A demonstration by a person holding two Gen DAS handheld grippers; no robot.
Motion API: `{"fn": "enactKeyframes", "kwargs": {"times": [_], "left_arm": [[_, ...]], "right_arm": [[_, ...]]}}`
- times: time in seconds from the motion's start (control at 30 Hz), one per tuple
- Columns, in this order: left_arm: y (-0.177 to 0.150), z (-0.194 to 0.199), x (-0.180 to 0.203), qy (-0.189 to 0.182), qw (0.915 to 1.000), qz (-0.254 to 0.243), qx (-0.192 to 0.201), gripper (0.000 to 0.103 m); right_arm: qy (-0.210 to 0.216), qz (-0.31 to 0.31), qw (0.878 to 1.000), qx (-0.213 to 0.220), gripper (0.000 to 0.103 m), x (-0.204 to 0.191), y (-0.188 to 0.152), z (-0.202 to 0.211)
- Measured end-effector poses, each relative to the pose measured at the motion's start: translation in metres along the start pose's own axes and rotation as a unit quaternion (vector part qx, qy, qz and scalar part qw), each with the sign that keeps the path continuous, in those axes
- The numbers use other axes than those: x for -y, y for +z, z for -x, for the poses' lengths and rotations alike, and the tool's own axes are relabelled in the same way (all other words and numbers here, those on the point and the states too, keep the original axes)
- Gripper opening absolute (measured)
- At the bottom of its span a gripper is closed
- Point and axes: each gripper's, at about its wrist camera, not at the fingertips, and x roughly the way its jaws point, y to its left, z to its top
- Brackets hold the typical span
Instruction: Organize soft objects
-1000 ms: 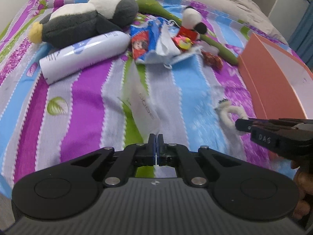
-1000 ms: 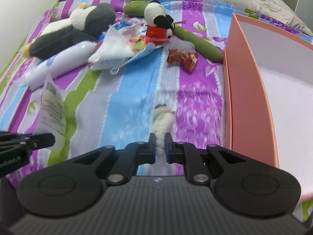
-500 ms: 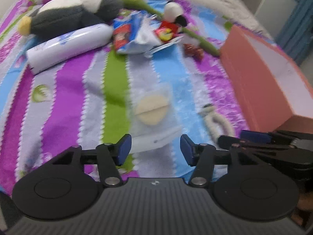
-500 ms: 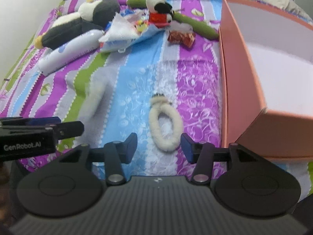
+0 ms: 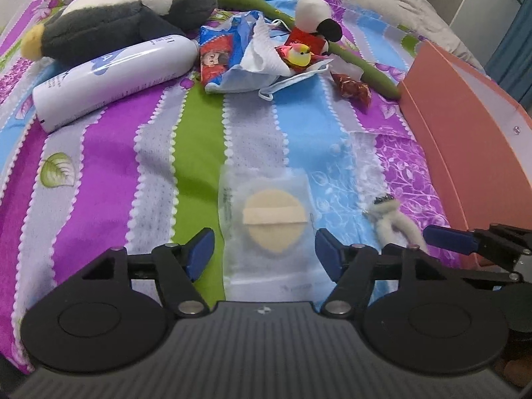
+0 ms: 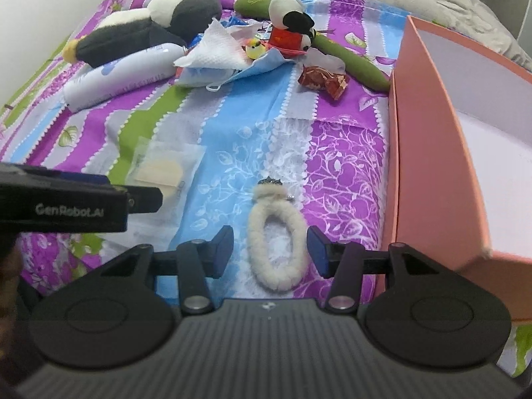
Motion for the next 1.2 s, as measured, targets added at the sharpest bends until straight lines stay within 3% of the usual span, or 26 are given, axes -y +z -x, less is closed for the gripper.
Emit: {"fn": "enactKeyframes", "kwargs": {"times": [0.13, 0.33, 0.5, 0.67, 0.97, 1.2], "left_arm": [[0.005, -0.01, 0.003, 0.002, 0.9999, -0.011, 0.002, 0.072], [0.007, -0.021, 0.015, 0.014, 0.9987, -0.049, 0.0, 0.072], [0.006, -0.026, 0.016, 0.004, 0.9986, -0.052, -0.008, 0.069], [0.006, -0.028, 0.021, 0.014, 0.9974, -0.069, -0.015, 0.054], [0.007, -0.014, 0.021, 0.009, 0.9982, -0.059, -0.011, 0.033], [0.0, 0.006, 0.02, 0.004, 0.9989, -0.046, -0.001, 0.023]], "right_arm": [[-0.017, 0.026, 1.0, 0.003, 0.052, -0.004, 0.001, -0.01], [-0.004, 0.014, 1.0, -0.01, 0.051, 0.0, 0.004, -0.025], [0.002, 0.028, 1.0, -0.009, 0.048, -0.003, 0.006, -0.026], [-0.003, 0.035, 0.999, -0.007, 0.023, -0.005, 0.006, -0.025], [0.002, 0.026, 1.0, 0.003, 0.019, -0.002, 0.008, -0.011], [0.001, 0.02, 1.0, 0.02, 0.019, -0.003, 0.007, 0.01]]}}
